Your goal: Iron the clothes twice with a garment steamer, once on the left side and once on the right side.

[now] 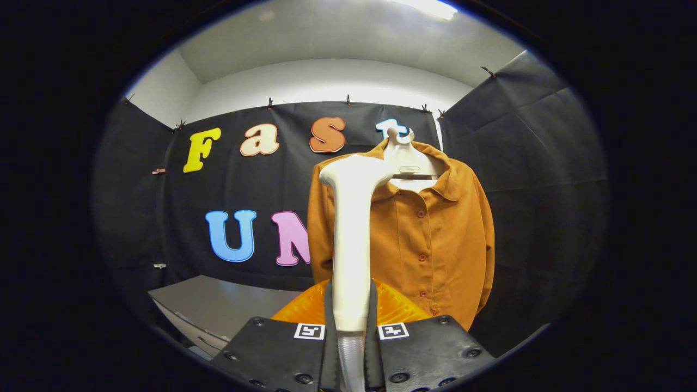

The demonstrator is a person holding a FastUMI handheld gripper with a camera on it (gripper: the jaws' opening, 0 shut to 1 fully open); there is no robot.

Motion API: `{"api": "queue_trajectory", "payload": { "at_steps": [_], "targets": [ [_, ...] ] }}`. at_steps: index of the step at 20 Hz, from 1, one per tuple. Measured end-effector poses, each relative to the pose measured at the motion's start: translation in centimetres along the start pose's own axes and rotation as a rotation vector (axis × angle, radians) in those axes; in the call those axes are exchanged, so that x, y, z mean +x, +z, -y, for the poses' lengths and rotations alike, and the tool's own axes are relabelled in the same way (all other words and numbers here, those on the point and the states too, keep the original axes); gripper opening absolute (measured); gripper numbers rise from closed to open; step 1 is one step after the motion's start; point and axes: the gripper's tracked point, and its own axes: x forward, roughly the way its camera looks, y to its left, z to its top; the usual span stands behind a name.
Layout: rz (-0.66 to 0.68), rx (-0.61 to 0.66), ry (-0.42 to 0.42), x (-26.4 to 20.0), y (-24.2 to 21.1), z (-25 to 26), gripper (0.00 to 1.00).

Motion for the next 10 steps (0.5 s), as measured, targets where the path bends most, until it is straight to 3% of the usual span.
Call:
{"api": "queue_trajectory", "payload": {
  "at_steps": [10],
  "targets": [
    [-0.048, -0.007, -0.022, 3.1, -5.2, 2.6, 0.21]
  ]
}}
